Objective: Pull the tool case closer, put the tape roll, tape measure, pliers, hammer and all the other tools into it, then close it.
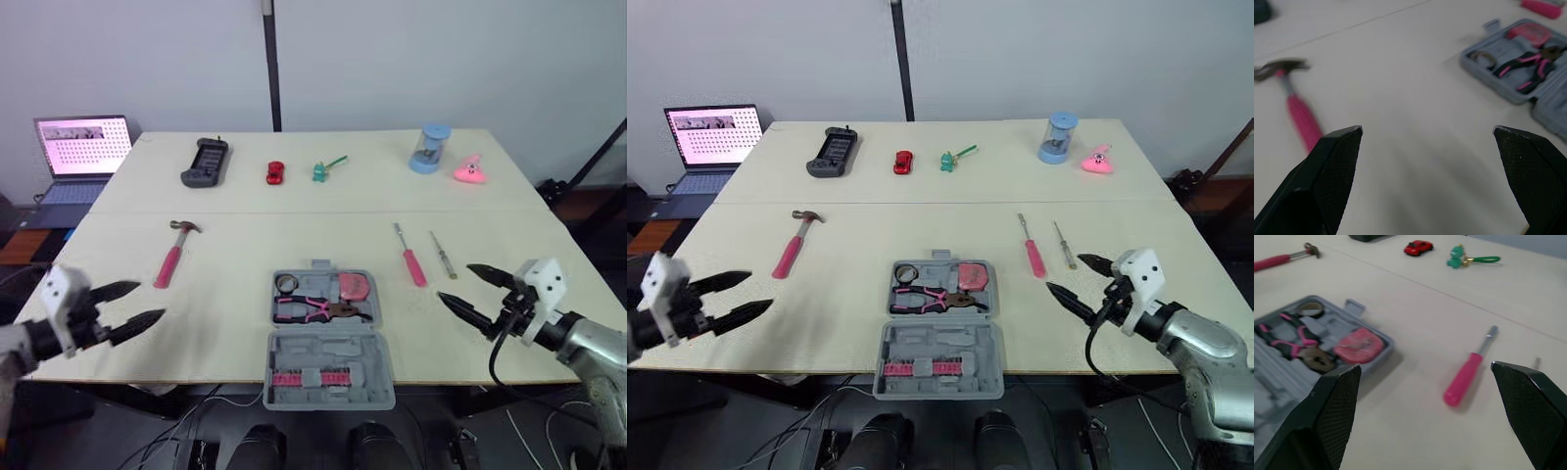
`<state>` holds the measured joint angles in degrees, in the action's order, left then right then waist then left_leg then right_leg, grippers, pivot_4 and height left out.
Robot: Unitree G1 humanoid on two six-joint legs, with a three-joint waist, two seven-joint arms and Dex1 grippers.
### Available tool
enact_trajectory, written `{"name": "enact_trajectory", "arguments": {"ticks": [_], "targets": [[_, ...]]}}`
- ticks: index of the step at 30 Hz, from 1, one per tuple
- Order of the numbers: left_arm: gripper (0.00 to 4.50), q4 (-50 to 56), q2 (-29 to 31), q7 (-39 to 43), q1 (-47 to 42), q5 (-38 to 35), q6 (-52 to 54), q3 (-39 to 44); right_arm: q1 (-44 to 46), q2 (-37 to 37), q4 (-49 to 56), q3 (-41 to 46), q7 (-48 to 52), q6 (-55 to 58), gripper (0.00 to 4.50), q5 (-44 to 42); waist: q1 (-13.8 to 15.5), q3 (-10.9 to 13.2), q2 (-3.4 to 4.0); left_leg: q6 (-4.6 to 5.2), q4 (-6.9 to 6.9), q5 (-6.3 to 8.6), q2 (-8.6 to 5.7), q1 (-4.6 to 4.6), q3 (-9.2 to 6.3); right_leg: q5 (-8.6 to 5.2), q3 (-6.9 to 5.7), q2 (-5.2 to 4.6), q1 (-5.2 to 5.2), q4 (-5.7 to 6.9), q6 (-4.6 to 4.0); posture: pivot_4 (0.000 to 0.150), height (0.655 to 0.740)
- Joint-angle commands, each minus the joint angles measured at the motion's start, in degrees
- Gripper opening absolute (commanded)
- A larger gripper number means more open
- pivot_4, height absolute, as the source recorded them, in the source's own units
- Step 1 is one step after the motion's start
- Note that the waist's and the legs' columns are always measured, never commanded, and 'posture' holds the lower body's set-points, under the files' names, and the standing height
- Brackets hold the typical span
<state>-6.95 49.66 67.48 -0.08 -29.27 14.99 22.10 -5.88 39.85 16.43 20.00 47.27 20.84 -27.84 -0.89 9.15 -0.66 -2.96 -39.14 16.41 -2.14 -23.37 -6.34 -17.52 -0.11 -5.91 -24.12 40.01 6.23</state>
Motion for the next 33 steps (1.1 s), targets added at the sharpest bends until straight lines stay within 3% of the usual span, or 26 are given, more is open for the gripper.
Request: {"name": "enact_trajectory", "arguments": {"ticks": [1, 5, 8, 9, 10, 13, 18, 20, 25, 33], "targets": [[4.5, 4.1, 1.8, 2.9, -4.3, 0.4, 2.0, -5.3, -2.9, 0.4, 10.7, -0.7, -3.1, 5.8, 4.48, -2.7, 0.0, 0.0, 0.04, 0.0, 0.0, 0.0, 0.0, 0.0, 0.0, 0.0, 0.0, 0.0, 0.0, 0.0, 0.0, 0.15, 0.6741], [4.5, 5.6, 2.5, 4.4, -8.5, 4.4, 1.6, -12.5, -5.4, 3.8, 16.0, -4.7, -2.4, 8.8, 4.48, 0.0, 0.1, 0.0, 0.05, 0.0, -0.02, 0.0, -0.01, -0.02, -0.01, 0.01, -0.01, 0.03, 0.01, 0.01, 0.01, 0.15, 0.6741], [4.5, 7.3, 1.6, 4.8, -10.1, 8.1, -1.2, -17.8, -3.5, 8.2, 13.7, -10.6, 1.2, 6.9, 4.48, 4.3, 0.0, 0.1, 0.03, 0.01, -0.02, 0.0, -0.03, -0.01, 0.07, 0.01, 0.0, 0.02, 0.01, -0.01, 0.02, 0.15, 0.6741], [4.5, 7.6, 1.1, 5.2, -10.5, 8.8, -1.5, -19.5, -1.3, 9.0, 11.6, -12.9, 2.1, 5.6, 4.24, 6.1, -0.1, 0.1, 0.03, 0.01, -0.02, 0.0, -0.03, 0.0, 0.07, 0.01, 0.0, 0.03, 0.01, -0.01, 0.02, 0.15, 0.6741], [4.5, 7.6, 0.7, 5.3, -10.8, 9.9, -2.5, -21.0, 0.7, 9.5, 9.5, -14.8, 3.0, 4.4, 3.95, 7.6, -0.1, 0.1, 0.02, 0.01, -0.02, 0.0, -0.03, 0.0, 0.07, 0.01, 0.0, 0.04, 0.01, -0.01, 0.02, 0.15, 0.6741], [3.58, 6.5, -1.3, 4.3, -11.8, 13.2, -5.5, -24.7, 7.4, 10.5, 2.4, -21.4, 6.3, 0.4, 2.55, 12.8, 0.0, 0.1, 0.02, 0.01, -0.02, 0.0, -0.05, 0.0, 0.08, 0.01, -0.01, 0.06, 0.01, -0.01, 0.02, 0.15, 0.6741], [1.0, 3.7, -4.8, 1.3, -12.7, 19.1, -9.4, -29.6, 17.9, 9.1, -10.4, -30.3, 11.7, -5.8, 0.0, 19.3, 0.0, 0.2, -0.01, 0.01, -0.03, 0.0, -0.12, -0.01, 0.07, 0.02, -0.03, 0.08, 0.0, 0.0, 0.04, 0.15, 0.6741], [0.03, 2.7, -6.0, -0.3, -12.6, 20.7, -10.4, -30.4, 21.0, 8.2, -15.3, -33.0, 13.0, -8.7, 0.0, 21.8, -0.1, 0.2, -0.03, 0.01, -0.03, 0.0, -0.12, -0.01, 0.07, 0.02, -0.03, 0.1, -0.01, 0.0, 0.04, 0.15, 0.6741], [0.03, -0.4, -8.5, -3.6, -12.2, 23.6, -12.7, -31.9, 24.9, 5.9, -21.6, -36.2, 16.4, -12.3, 0.0, 24.0, 0.0, 0.2, -0.04, 0.01, -0.03, -0.01, -0.12, -0.02, 0.05, 0.03, -0.03, 0.11, -0.02, 0.02, 0.05, 0.15, 0.6741], [0.03, -0.8, -12.8, -8.0, -11.3, 25.1, -12.8, -32.5, 25.1, 3.0, -22.3, -37.5, 17.7, -12.7, 0.0, 24.8, 0.0, 0.2, -0.03, 0.0, -0.05, -0.01, -0.13, -0.02, 0.01, 0.03, -0.03, 0.11, -0.04, 0.04, 0.06, 0.15, 0.6741]]}}
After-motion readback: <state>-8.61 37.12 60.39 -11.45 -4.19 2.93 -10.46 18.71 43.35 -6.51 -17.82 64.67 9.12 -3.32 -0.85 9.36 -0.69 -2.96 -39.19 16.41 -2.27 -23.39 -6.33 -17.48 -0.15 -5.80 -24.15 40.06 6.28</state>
